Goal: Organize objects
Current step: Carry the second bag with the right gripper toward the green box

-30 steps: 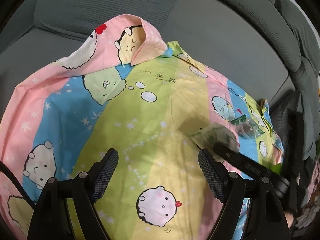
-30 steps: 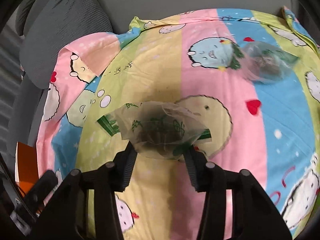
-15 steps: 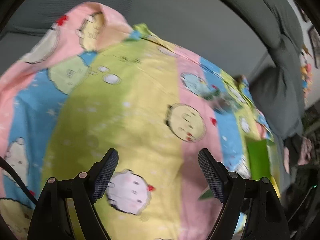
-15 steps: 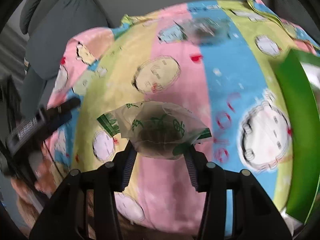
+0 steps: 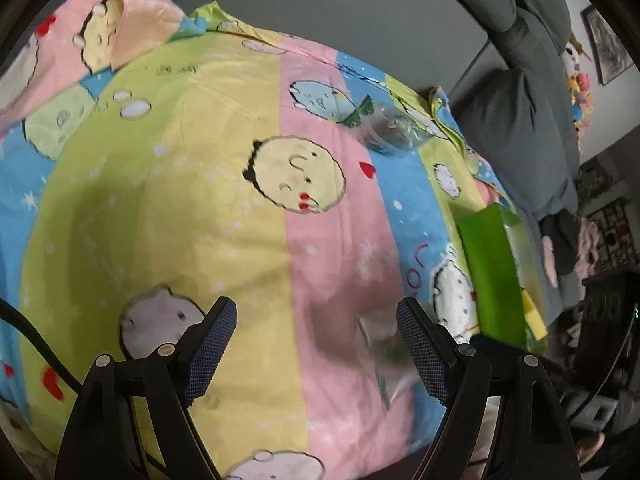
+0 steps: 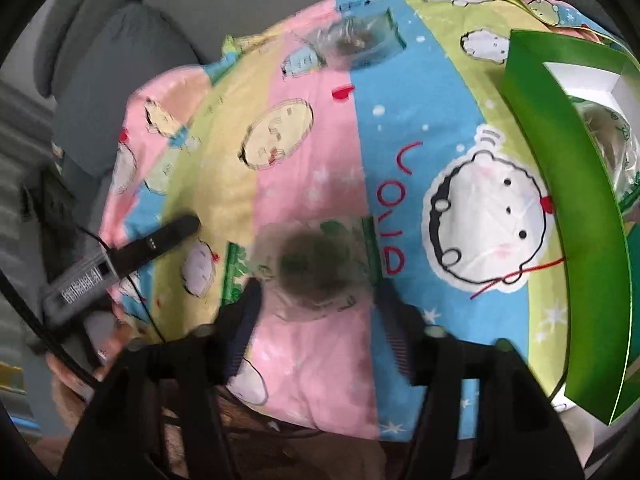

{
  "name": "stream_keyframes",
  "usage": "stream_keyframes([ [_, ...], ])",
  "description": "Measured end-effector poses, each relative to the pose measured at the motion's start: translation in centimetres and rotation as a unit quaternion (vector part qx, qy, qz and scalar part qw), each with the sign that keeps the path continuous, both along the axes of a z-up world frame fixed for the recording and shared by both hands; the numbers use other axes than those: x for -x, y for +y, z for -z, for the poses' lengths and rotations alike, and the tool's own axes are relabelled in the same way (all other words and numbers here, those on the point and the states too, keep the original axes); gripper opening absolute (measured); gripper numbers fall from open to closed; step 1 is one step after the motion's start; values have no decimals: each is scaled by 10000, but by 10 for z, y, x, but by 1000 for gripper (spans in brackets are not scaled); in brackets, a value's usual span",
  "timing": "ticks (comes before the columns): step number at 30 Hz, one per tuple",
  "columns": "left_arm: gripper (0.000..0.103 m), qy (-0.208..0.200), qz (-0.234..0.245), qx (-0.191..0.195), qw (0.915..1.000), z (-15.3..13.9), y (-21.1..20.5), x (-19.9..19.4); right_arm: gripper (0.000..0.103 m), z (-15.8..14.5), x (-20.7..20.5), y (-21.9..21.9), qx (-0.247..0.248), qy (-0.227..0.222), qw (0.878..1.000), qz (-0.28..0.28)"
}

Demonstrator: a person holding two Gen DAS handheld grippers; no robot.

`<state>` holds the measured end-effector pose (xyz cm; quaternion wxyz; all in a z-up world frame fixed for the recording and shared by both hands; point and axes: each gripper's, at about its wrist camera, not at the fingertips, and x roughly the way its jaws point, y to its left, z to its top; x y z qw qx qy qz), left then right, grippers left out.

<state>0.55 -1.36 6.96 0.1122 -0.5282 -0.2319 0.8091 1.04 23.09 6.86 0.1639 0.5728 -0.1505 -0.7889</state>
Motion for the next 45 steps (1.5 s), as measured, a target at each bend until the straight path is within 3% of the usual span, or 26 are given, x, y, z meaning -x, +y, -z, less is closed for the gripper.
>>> stream_keyframes([
  [4,83,-67,159,-328,9993,7,12,-9,74,-9,2,10,212,159,9996,94],
  [12,83,-147,596,-70,9981,16,50,-11,75,18,20,18,813,-324,9962,46],
  [17,83,-316,811,188,9960,32,70,-16,76,43,28,18,856,-640,9943,-3],
  [19,83,-345,781,196,9962,36,72,-16,82,54,30,19,769,-722,9944,27],
  [22,83,-308,754,86,9966,38,73,-15,82,61,33,23,1055,-762,9915,52],
  [23,83,-258,768,86,9967,38,74,-15,81,61,33,24,1081,-743,9913,47],
  [25,83,-181,807,132,9965,38,77,-15,67,60,35,22,1151,-663,9911,14],
  [26,82,-147,841,160,9962,38,80,-15,67,61,35,20,1267,-657,9898,-41],
  [28,70,-57,943,106,9955,35,85,-16,65,64,34,17,1304,-611,9895,-83],
  [30,68,-6,955,219,9952,31,89,-16,55,62,33,16,1368,-474,9894,-150],
  [34,64,220,1107,503,9923,21,100,-20,53,62,32,24,1678,-508,9845,-105],
  [39,62,461,1225,537,9899,8,112,-23,53,57,25,30,1823,-457,9821,-103],
  [45,62,882,1438,583,9839,-20,136,-21,53,28,14,48,1777,16,9841,42],
])
